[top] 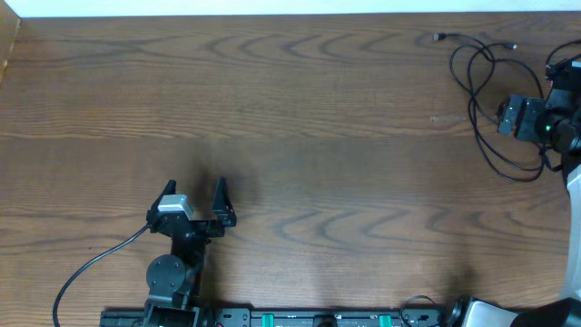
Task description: Untangle cables
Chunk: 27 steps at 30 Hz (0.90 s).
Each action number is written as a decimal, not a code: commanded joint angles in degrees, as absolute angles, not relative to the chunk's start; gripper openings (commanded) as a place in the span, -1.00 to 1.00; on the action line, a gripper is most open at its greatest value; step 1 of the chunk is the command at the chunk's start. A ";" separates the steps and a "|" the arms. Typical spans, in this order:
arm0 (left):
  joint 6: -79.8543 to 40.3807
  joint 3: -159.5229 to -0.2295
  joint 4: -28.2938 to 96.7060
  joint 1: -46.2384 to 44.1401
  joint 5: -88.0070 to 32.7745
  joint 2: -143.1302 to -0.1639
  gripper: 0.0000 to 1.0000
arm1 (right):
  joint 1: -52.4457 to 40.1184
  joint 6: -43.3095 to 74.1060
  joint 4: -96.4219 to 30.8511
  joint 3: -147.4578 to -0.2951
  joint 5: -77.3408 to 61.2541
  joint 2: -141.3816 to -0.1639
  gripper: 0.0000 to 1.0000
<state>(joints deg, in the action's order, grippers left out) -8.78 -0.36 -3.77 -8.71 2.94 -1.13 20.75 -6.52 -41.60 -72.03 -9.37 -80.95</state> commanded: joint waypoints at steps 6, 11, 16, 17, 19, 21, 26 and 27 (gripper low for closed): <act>-8.54 -0.23 4.32 -8.32 3.38 -0.08 0.99 | 20.58 -6.94 -41.65 -72.20 -9.52 -80.71 0.98; -5.58 -0.23 4.25 -8.32 0.43 -0.08 0.99 | 20.58 -6.94 -41.65 -72.20 -9.52 -80.68 0.98; -5.56 -0.23 4.25 -8.32 0.21 -0.08 0.99 | 20.58 -6.92 -41.65 -72.20 -9.52 -80.68 0.98; -5.56 -0.23 4.25 -8.32 0.21 -0.08 0.99 | 20.58 -6.94 -41.65 -72.20 -9.52 -80.68 0.98; -5.50 -0.23 4.25 -8.32 0.30 -0.08 0.99 | 20.58 -6.92 -41.65 -72.20 -9.52 -80.71 0.99; -4.91 -0.23 4.23 -8.32 0.49 -0.08 0.99 | 20.58 -6.92 -41.65 -72.20 -9.52 -80.71 0.98; -4.95 -0.23 4.21 -8.32 0.51 -0.08 0.99 | 20.58 -6.92 -41.65 -72.20 -9.52 -80.68 0.99; -4.93 -0.23 4.21 -8.32 0.49 -0.08 0.99 | 20.58 -6.92 -41.65 -72.20 -9.52 -80.68 0.99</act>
<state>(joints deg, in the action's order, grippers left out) -5.91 -0.99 1.48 -8.62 0.12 -0.58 20.75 -6.52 -41.60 -72.03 -9.37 -80.95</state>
